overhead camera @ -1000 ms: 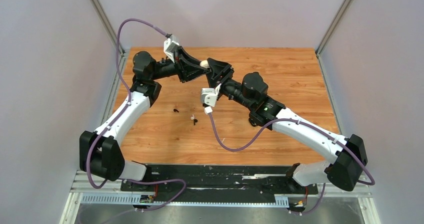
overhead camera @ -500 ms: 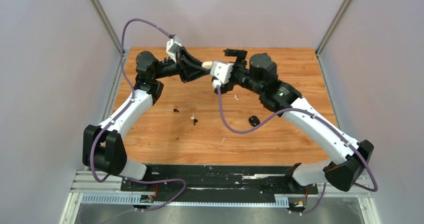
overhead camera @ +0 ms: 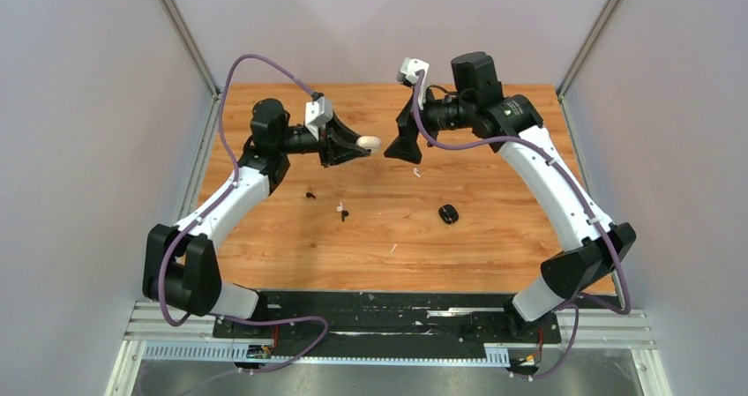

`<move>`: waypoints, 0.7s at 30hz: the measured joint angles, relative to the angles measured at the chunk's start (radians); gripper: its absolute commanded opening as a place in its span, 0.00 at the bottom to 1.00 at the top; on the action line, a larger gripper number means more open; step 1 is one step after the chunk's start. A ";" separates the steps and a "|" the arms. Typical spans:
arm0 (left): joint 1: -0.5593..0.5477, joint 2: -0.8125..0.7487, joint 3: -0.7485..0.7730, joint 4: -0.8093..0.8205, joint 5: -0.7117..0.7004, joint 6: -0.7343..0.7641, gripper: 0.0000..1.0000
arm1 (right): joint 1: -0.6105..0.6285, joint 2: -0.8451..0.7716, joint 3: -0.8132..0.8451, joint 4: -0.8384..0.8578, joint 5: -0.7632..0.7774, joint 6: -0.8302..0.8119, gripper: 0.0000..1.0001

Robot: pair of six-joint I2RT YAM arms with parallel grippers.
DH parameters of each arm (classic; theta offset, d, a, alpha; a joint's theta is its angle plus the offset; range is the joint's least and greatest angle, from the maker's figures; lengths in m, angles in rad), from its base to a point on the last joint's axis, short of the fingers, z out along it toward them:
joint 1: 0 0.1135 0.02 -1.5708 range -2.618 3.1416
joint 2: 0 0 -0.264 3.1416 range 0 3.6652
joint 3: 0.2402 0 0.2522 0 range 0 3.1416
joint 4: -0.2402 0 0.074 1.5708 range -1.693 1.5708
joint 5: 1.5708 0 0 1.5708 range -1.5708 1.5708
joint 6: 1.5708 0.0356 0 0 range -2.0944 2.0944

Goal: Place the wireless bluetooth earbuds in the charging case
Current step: Open the charging case.

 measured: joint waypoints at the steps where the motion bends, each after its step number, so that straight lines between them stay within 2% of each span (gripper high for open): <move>1: -0.002 -0.003 -0.003 -0.005 0.000 0.011 0.00 | 0.002 0.012 0.000 -0.019 -0.034 0.003 0.98; 4: -0.011 -0.014 -0.014 -0.011 0.000 0.036 0.00 | 0.006 0.032 0.000 -0.047 -0.097 0.008 0.90; 10: -0.034 -0.043 -0.020 -0.052 0.000 0.088 0.00 | 0.006 0.066 0.003 -0.064 -0.152 0.014 0.86; 21: -0.037 -0.050 -0.017 -0.180 0.003 0.196 0.00 | 0.019 0.154 0.003 -0.054 -0.108 0.044 0.78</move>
